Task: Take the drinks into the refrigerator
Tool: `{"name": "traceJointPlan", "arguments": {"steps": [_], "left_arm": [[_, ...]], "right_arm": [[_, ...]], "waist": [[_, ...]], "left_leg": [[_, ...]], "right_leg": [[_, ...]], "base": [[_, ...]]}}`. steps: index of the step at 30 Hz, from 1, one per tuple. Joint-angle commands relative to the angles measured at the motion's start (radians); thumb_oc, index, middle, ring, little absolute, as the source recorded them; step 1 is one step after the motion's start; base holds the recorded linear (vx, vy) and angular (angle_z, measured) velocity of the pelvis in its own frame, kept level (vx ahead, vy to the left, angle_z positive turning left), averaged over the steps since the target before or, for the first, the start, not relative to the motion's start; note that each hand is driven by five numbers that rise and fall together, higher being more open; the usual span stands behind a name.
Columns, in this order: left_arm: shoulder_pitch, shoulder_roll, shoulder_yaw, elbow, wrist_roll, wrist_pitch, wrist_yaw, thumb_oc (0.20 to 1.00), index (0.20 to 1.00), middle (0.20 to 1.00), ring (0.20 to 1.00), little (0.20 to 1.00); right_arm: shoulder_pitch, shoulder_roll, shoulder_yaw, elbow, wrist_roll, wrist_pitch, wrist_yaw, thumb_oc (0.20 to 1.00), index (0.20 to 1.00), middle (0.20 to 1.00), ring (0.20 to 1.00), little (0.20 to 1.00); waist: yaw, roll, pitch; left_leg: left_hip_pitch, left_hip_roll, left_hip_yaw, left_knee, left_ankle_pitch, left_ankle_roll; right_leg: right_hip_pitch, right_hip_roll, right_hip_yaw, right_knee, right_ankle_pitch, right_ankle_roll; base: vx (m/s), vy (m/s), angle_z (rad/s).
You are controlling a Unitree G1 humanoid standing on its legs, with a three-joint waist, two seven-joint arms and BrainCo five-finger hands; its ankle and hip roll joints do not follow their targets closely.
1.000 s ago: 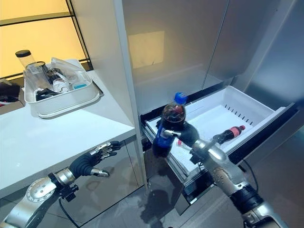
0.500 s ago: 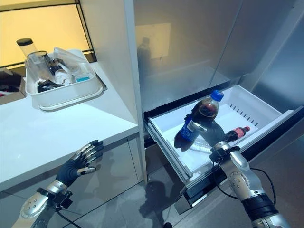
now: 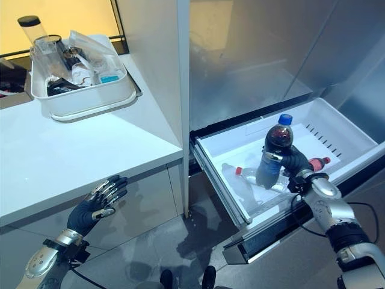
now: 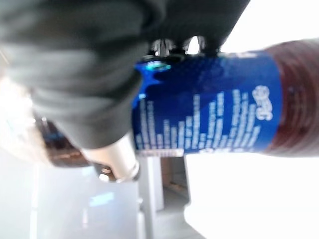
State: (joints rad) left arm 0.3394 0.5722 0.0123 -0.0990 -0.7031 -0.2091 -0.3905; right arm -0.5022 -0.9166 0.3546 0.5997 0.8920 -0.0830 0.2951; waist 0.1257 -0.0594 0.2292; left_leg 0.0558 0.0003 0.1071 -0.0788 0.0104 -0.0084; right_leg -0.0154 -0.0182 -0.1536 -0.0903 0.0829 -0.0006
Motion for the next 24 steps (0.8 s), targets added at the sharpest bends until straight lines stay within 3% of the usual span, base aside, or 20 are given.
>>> {"name": "traceJointPlan", "arguments": {"steps": [1, 2, 5, 6, 11, 16, 19, 24], "left_arm": [[-0.042, 0.065, -0.028, -0.046, -0.047, -0.060, -0.014, 1.000, 1.000, 1.000, 1.000, 1.000], [-0.046, 0.084, -0.035, -0.054, -0.044, -0.058, -0.015, 1.000, 1.000, 1.000, 1.000, 1.000], [-0.060, 0.099, -0.036, -0.063, -0.040, -0.050, -0.011, 1.000, 1.000, 1.000, 1.000, 1.000], [-0.060, 0.096, -0.035, -0.063, -0.040, -0.050, -0.011, 1.000, 1.000, 1.000, 1.000, 1.000], [-0.084, 0.100, -0.041, -0.059, -0.017, -0.042, 0.020, 1.000, 1.000, 1.000, 1.000, 1.000], [-0.104, 0.099, -0.049, -0.063, -0.002, -0.045, 0.043, 1.000, 1.000, 1.000, 1.000, 1.000], [-0.131, 0.098, -0.067, -0.065, 0.011, -0.047, 0.068, 1.000, 1.000, 1.000, 1.000, 1.000], [-0.144, 0.076, -0.072, -0.065, 0.032, -0.055, 0.092, 1.000, 1.000, 1.000, 1.000, 1.000]], "right_arm": [[-0.314, -0.141, 0.097, 0.057, -0.061, -0.042, 0.077, 0.200, 0.200, 0.200, 0.200, 0.200], [-0.368, -0.196, 0.165, 0.097, -0.138, -0.037, 0.069, 0.200, 0.200, 0.200, 0.200, 0.200], [-0.481, -0.241, 0.273, 0.149, -0.300, -0.033, 0.060, 0.200, 0.200, 0.200, 0.200, 0.200], [-0.488, -0.241, 0.280, 0.151, -0.300, -0.033, 0.060, 0.200, 0.200, 0.200, 0.200, 0.200], [-0.601, -0.264, 0.389, 0.201, -0.623, -0.045, -0.009, 0.200, 0.200, 0.200, 0.200, 0.200], [-0.600, -0.235, 0.391, 0.188, -0.722, -0.048, -0.028, 0.200, 0.200, 0.200, 0.200, 0.200], [-0.611, -0.174, 0.439, 0.196, -0.851, -0.037, -0.026, 0.200, 0.200, 0.200, 0.200, 0.200], [-0.549, -0.070, 0.403, 0.205, -0.886, -0.028, -0.019, 0.200, 0.200, 0.200, 0.200, 0.200]], "waist": [[0.026, -0.022, 0.010], [0.034, -0.022, 0.025], [0.035, -0.013, 0.052], [0.031, -0.011, 0.052], [0.031, -0.003, 0.095], [0.028, 0.007, 0.118], [0.030, 0.018, 0.142], [0.031, 0.035, 0.161]], "left_leg": [[-0.030, 0.019, -0.061, 0.007, -0.003, -0.018], [-0.048, 0.020, -0.070, 0.010, 0.006, -0.021], [-0.080, 0.023, -0.083, 0.017, 0.020, -0.024], [-0.081, 0.023, -0.085, 0.018, 0.020, -0.025], [-0.130, 0.025, -0.109, 0.023, 0.037, -0.027], [-0.153, 0.028, -0.115, 0.024, 0.045, -0.029], [-0.170, 0.025, -0.119, 0.026, 0.051, -0.029], [-0.176, 0.023, -0.121, 0.024, 0.054, -0.027]], "right_leg": [[-0.053, -0.059, -0.048, 0.144, -0.029, 0.101], [-0.072, -0.060, -0.052, 0.152, -0.030, 0.100], [-0.100, -0.062, -0.064, 0.168, -0.033, 0.097], [-0.102, -0.062, -0.065, 0.169, -0.033, 0.096], [-0.149, -0.065, -0.080, 0.187, -0.033, 0.092], [-0.177, -0.069, -0.084, 0.205, -0.036, 0.089], [-0.200, -0.070, -0.081, 0.219, -0.037, 0.085], [-0.208, -0.071, -0.085, 0.224, -0.039, 0.083]], "base": [[-0.10, -0.012, 0.09], [-0.09, -0.012, 0.14], [-0.06, -0.014, 0.21], [-0.04, -0.012, 0.08], [-0.05, -0.023, 0.15], [-0.03, -0.007, 0.04], [-0.05, -0.006, 0.07], [-0.02, -0.006, 0.00]]}}
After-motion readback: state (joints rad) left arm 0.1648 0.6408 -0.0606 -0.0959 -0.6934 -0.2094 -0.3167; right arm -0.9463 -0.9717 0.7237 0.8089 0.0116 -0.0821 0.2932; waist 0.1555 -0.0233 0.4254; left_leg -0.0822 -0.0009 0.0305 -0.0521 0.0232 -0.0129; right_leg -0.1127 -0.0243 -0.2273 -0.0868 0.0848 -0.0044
